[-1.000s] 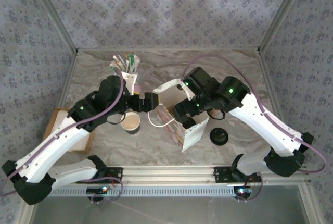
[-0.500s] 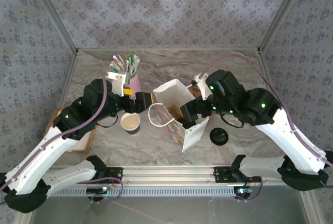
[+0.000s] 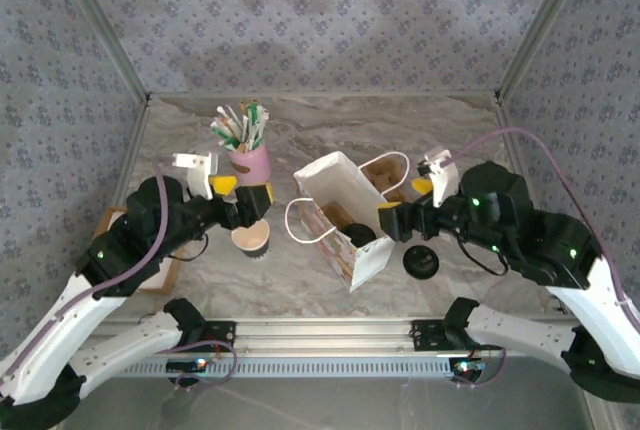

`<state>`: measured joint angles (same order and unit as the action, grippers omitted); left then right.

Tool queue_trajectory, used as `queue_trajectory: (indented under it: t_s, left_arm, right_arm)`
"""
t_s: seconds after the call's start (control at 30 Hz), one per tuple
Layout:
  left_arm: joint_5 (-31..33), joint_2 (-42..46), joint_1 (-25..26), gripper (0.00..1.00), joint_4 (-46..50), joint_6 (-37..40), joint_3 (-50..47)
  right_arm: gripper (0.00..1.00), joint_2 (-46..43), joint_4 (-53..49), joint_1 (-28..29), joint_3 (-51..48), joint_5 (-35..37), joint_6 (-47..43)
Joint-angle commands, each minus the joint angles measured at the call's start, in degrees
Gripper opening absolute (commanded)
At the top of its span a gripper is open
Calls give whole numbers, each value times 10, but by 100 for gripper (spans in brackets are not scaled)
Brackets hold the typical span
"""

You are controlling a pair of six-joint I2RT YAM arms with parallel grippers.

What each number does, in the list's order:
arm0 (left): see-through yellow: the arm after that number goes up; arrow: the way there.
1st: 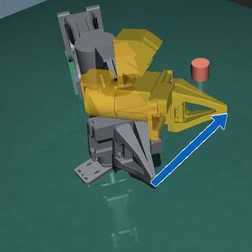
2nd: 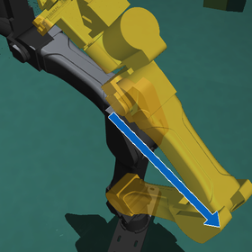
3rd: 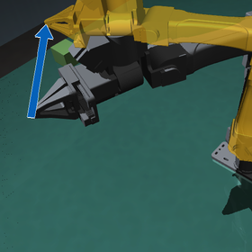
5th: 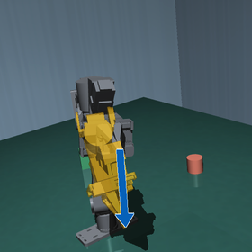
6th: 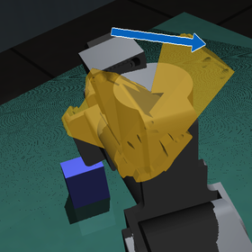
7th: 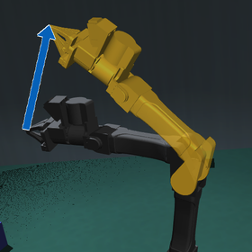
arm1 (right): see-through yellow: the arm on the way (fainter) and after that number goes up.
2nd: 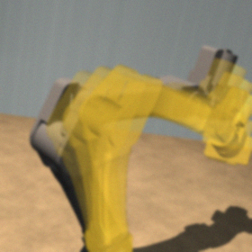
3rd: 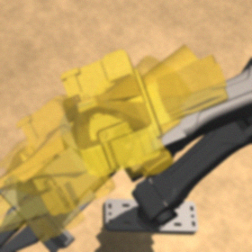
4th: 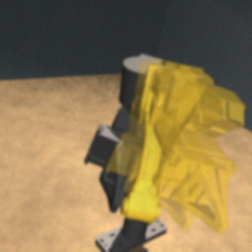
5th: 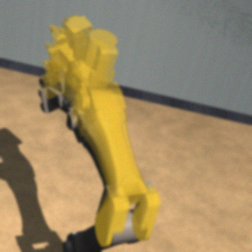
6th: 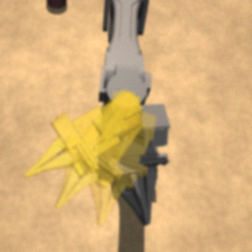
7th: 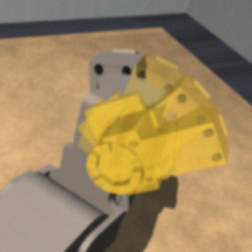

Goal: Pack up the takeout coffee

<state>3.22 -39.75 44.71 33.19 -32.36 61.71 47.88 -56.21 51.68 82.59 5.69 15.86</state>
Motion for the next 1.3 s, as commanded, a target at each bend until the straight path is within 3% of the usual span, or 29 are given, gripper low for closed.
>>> queue_trajectory:
  t_s: [0.0, 0.3, 0.6, 0.83, 1.27]
  left_arm:
    - [38, 36, 2, 100, -27, -15, -19]
    - [96, 121, 3, 100, -19, -40, -77]
    - [126, 105, 2, 100, 12, -43, -74]
    - [137, 29, 1, 99, 41, -26, -22]
    - [83, -119, -24, 99, 83, 15, 86]
  right_arm:
    - [94, -41, 31, 0, -19, 42, -3]
    - [100, -104, 29, -2, -54, 106, -6]
    - [100, -72, 30, -9, -47, 124, -23]
    - [100, 1, 35, -47, -12, 71, -45]
    - [100, 72, 58, -203, 26, -94, -39]
